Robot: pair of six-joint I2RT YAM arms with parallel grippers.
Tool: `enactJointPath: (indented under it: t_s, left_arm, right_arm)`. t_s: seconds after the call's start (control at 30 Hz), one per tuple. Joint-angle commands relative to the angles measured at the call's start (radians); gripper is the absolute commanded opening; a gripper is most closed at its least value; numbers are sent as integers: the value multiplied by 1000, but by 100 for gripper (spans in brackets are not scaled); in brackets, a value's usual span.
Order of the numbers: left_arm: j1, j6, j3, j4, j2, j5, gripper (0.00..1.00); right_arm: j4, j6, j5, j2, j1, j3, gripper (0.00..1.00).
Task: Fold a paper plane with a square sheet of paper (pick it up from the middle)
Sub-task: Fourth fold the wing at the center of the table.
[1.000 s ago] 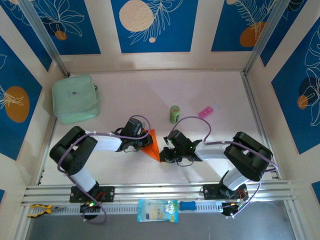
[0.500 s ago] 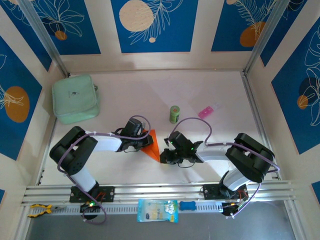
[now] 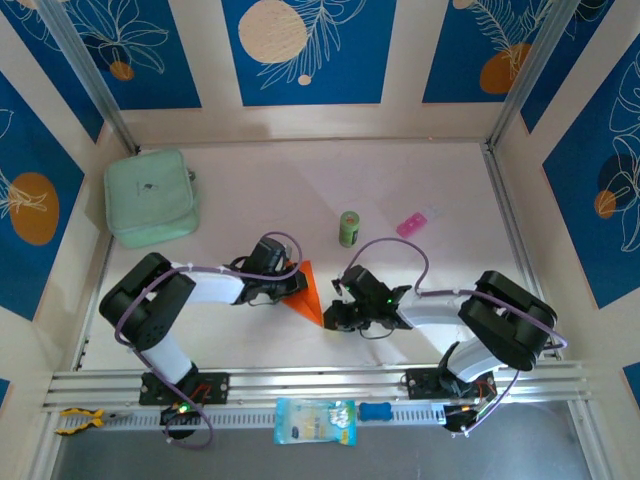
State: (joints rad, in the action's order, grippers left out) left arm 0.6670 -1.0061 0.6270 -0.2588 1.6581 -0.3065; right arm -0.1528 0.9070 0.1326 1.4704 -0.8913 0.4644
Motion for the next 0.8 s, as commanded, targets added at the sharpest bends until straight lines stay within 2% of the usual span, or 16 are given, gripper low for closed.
enactJointPath:
  t_s: [0.0, 0.53, 0.77]
  left_arm:
    - [-1, -4, -28, 44, 6, 43, 6]
    - [0, -9, -39, 24, 6, 38, 6]
    - [2, -5, -39, 25, 2, 37, 6]
  right_arm:
    - [102, 2, 54, -7, -17, -35, 9]
    - [141, -5, 50, -47, -18, -43, 10]
    - [217, -34, 25, -155, 1, 22, 10]
